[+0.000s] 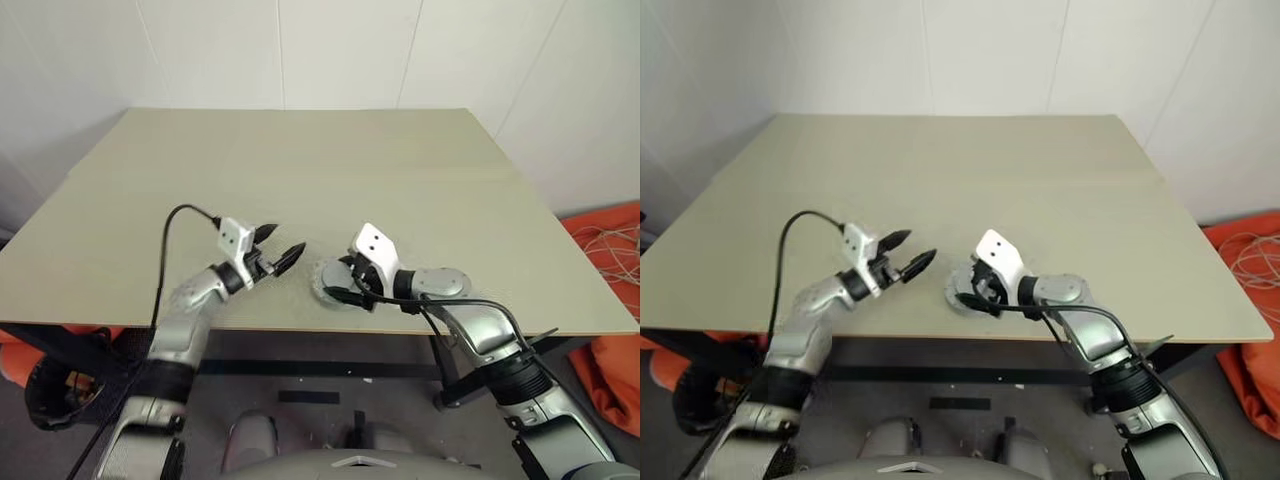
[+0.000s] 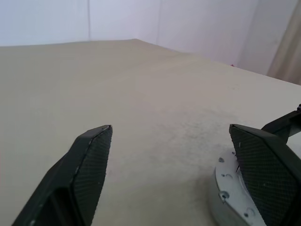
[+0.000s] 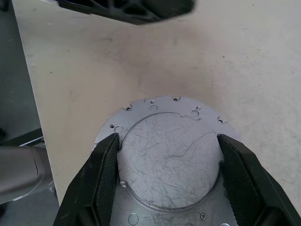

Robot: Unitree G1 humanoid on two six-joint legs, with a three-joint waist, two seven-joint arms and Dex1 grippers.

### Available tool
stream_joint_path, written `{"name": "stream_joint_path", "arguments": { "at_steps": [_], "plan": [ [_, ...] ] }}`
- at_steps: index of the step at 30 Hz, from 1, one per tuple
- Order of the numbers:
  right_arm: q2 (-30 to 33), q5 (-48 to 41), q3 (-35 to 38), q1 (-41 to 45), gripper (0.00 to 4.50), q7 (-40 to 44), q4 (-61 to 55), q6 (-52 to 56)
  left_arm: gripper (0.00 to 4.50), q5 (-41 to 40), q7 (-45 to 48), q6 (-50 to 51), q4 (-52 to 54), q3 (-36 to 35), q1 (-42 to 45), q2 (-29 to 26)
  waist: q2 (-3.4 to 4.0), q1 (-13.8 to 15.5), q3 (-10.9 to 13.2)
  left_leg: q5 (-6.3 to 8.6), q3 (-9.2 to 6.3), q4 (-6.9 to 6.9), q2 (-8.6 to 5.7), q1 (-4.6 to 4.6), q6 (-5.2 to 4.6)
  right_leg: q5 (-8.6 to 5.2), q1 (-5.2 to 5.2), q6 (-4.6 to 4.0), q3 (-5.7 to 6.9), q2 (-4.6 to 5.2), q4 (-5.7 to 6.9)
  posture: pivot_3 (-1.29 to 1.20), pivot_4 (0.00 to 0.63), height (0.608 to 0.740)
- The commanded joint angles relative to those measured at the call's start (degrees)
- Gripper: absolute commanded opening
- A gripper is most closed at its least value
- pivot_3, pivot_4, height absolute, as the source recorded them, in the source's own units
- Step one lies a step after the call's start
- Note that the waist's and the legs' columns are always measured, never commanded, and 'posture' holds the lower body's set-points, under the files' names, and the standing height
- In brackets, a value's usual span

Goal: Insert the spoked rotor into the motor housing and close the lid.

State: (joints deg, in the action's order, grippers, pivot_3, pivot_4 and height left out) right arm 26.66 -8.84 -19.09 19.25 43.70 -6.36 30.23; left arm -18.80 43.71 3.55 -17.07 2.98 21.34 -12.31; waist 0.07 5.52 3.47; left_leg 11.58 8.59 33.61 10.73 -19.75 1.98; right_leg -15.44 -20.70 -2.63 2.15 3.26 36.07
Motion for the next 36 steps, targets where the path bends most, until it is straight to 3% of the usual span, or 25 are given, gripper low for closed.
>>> {"name": "stream_joint_path", "arguments": {
  "at_steps": [1, 11, 36],
  "plan": [
    [0.32, 2.09, -1.04, -0.59, 3.2, -0.71, 1.2, 1.32, 3.32, 0.65, 5.55, -3.7, -4.03, 1.14, 3.67, -0.02, 0.01, -0.25, -0.04, 0.0, 0.04, -0.1, 0.0, -0.06, 0.0, 0.05, 0.01, 0.0, -0.02, 0.0, -0.13, 0.0, 0.0, 0.74],
    [0.11, 1.97, -0.81, -0.36, 3.2, -1.04, 0.93, 1.67, 0.02, 1.72, 15.67, -7.45, -11.83, 2.21, 8.01, -1.47, 0.01, 0.0, -0.04, -0.07, 0.08, -0.42, 0.0, 0.02, 0.08, 0.08, 0.04, -0.01, 0.0, -0.01, -0.32, 0.0, 0.0, 0.74],
    [-0.44, 1.98, -1.06, -0.24, 3.2, -1.33, 0.57, 1.82, 0.02, 4.57, 26.43, -1.75, -9.11, 8.81, 7.73, -2.73, 0.01, -0.05, -0.04, -0.08, 0.1, -0.45, 0.02, 0.04, 0.08, 0.09, 0.05, -0.04, -0.01, -0.02, -0.32, 0.0, 0.0, 0.74]
  ]
}}
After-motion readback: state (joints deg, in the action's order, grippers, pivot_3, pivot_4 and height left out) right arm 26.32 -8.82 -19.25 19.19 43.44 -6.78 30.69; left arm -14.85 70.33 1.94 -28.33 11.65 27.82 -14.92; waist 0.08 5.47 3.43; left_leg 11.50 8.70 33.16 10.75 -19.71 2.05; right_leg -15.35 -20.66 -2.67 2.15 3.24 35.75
